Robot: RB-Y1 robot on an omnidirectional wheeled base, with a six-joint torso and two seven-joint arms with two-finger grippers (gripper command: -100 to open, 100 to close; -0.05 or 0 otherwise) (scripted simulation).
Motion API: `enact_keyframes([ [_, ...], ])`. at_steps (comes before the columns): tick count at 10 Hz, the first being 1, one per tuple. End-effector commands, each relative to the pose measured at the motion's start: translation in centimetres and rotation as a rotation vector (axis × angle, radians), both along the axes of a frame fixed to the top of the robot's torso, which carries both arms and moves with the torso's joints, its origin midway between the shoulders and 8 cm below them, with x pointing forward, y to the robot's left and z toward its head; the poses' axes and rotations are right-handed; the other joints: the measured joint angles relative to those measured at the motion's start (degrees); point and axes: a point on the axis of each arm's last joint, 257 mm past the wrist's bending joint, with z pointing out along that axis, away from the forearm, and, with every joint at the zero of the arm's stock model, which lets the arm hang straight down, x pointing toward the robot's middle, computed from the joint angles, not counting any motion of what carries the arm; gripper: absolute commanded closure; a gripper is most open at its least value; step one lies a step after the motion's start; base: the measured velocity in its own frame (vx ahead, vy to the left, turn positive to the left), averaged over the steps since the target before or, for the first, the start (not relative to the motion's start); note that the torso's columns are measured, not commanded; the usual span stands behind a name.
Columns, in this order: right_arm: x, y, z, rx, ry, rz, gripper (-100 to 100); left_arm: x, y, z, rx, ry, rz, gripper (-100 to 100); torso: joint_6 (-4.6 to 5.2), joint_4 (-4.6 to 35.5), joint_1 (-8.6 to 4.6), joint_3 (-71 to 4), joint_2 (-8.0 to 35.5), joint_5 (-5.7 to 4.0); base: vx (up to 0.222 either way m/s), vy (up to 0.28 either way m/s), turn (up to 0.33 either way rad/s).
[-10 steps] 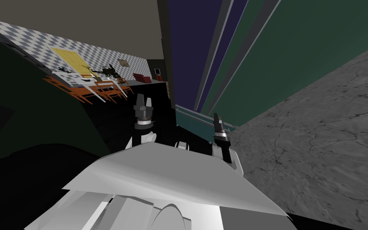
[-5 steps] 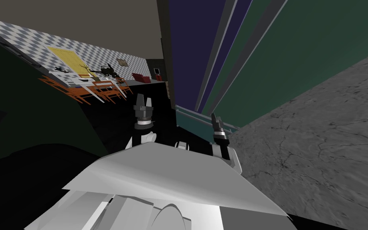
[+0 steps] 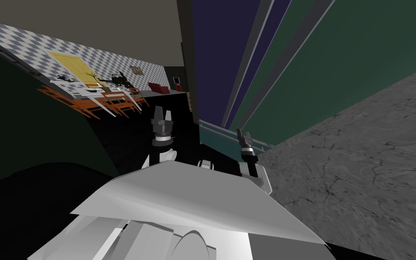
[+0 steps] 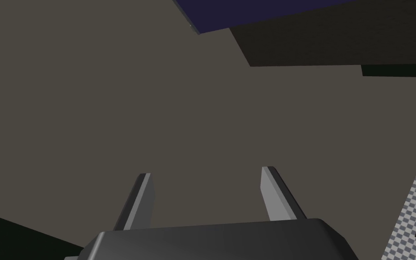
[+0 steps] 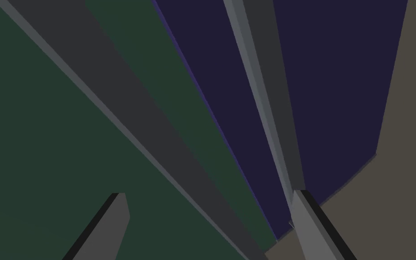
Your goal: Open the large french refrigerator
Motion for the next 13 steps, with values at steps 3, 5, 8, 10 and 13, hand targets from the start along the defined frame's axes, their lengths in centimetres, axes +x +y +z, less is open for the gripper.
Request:
enact_keyframes([
  [3,1.7,-0.6,-2.1,-0.174,0.044,-0.087,-100,0.0,0.0,0.0,0.0,0.0,0.0,0,0.0,0.0,0.01,0.0,0.0,0.01,0.041,0.046,-0.021],
  [5,2.4,-1.0,-2.9,-0.246,0.063,-0.121,-100,0.0,0.0,0.0,0.0,0.0,0.0,0,0.0,-0.01,0.03,-0.02,-0.02,0.01,0.046,0.055,-0.018],
  [8,3.1,-1.3,-3.8,-0.343,0.081,-0.163,-100,0.0,0.0,0.0,0.0,0.0,0.0,0,0.0,0.0,0.02,0.0,-0.01,0.01,0.041,0.05,-0.017],
  [10,3.7,-1.7,-4.7,-0.415,0.103,-0.195,-100,0.0,0.0,0.0,0.0,0.0,0.0,0,0.0,0.0,0.05,0.01,0.01,0.01,0.034,0.054,-0.02],
  [13,5.0,-2.4,-6.5,-0.532,0.149,-0.247,-100,0.0,0.0,0.0,0.0,0.0,0.0,0,0.0,-0.01,0.0,-0.02,-0.03,0.01,0.043,0.046,-0.02],
])
